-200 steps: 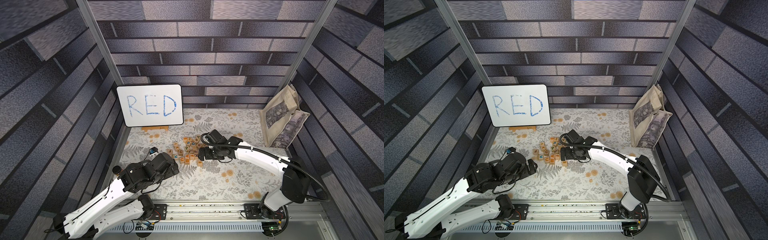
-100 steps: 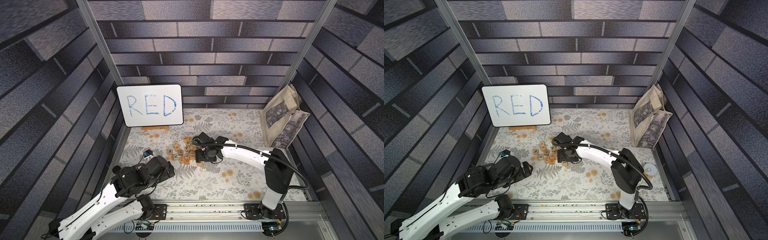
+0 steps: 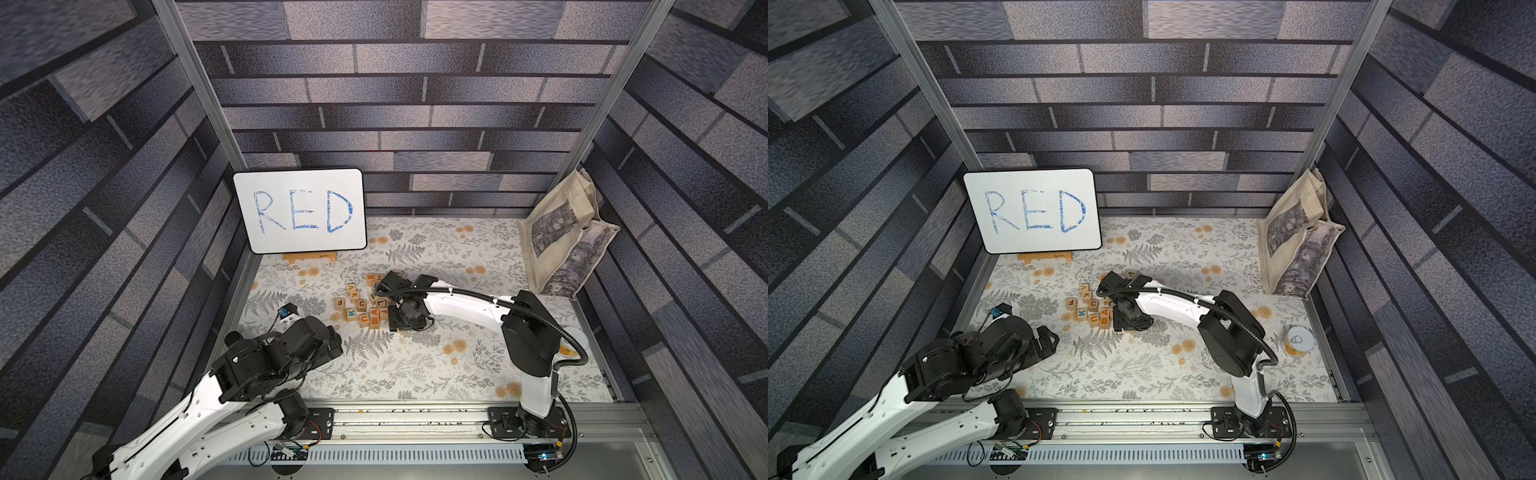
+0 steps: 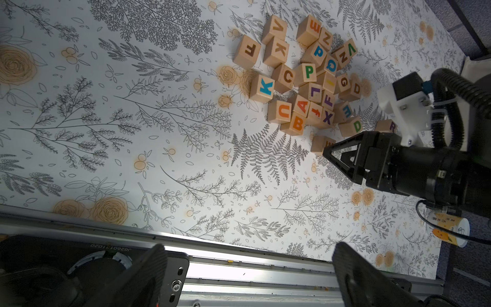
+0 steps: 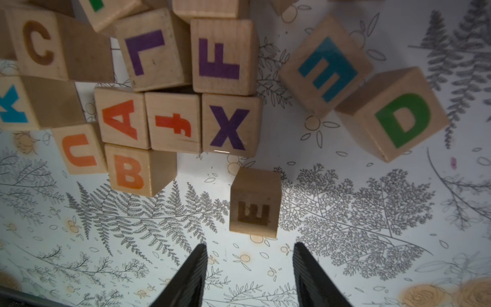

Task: Assemble the uppercase word "red" with letter blocks
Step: Pick up the letter block from the center of the board.

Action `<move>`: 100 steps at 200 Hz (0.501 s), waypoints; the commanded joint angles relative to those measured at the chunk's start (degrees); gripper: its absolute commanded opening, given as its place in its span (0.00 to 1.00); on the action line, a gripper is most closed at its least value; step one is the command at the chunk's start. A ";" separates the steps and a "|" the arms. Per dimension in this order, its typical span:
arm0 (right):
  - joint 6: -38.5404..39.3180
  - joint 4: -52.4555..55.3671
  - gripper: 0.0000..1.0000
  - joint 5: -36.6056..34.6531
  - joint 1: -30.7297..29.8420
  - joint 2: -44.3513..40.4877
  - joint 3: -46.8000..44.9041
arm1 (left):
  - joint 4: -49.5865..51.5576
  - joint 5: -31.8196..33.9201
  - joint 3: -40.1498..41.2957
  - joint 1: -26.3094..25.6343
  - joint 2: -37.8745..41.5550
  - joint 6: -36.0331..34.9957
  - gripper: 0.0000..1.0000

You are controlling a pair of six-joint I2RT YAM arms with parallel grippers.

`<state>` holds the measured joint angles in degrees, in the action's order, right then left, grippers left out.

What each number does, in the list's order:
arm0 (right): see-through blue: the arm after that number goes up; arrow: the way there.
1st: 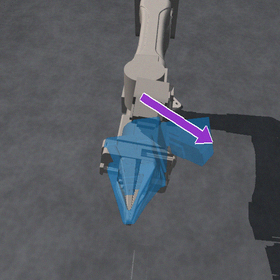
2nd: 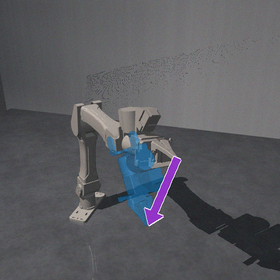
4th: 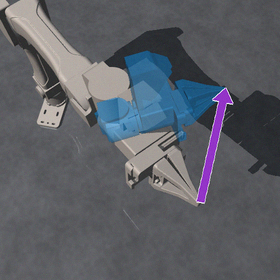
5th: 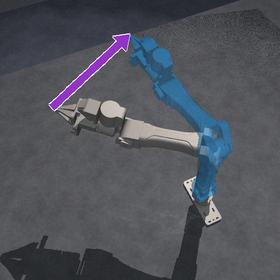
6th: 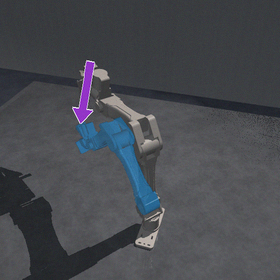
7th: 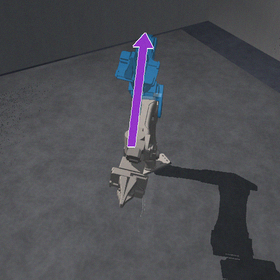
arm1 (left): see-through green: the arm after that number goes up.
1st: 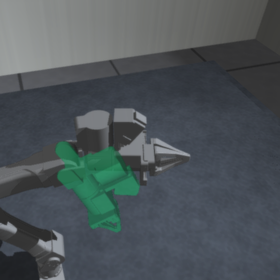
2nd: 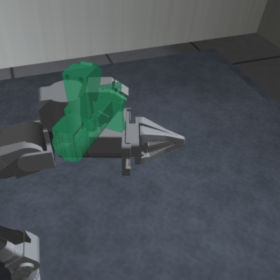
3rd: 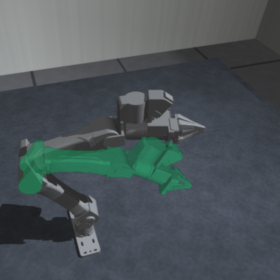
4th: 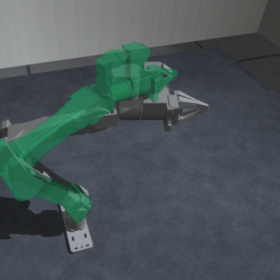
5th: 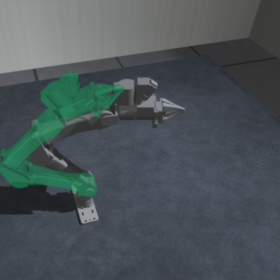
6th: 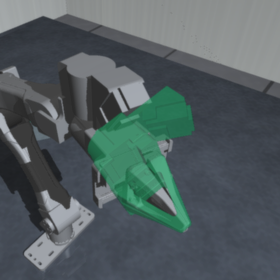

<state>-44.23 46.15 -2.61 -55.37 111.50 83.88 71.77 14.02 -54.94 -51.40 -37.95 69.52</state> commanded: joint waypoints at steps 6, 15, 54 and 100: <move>-2.40 3.38 0.48 -0.67 -0.59 1.85 1.68 | 2.40 1.45 -0.08 -0.01 0.79 0.71 1.00; -2.95 3.64 0.46 -0.59 -0.55 2.25 1.60 | 2.58 1.45 -0.17 0.05 0.92 0.71 1.00; -4.02 4.11 0.42 -1.34 -0.60 3.66 1.88 | 2.76 1.37 -0.39 0.38 1.30 0.32 1.00; -3.99 5.96 0.27 -2.85 -0.55 6.52 4.13 | 2.25 0.65 -0.54 1.27 1.05 -0.94 1.00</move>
<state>-47.22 48.69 -3.07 -55.51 115.28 86.61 72.55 14.00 -54.94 -50.83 -37.52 69.47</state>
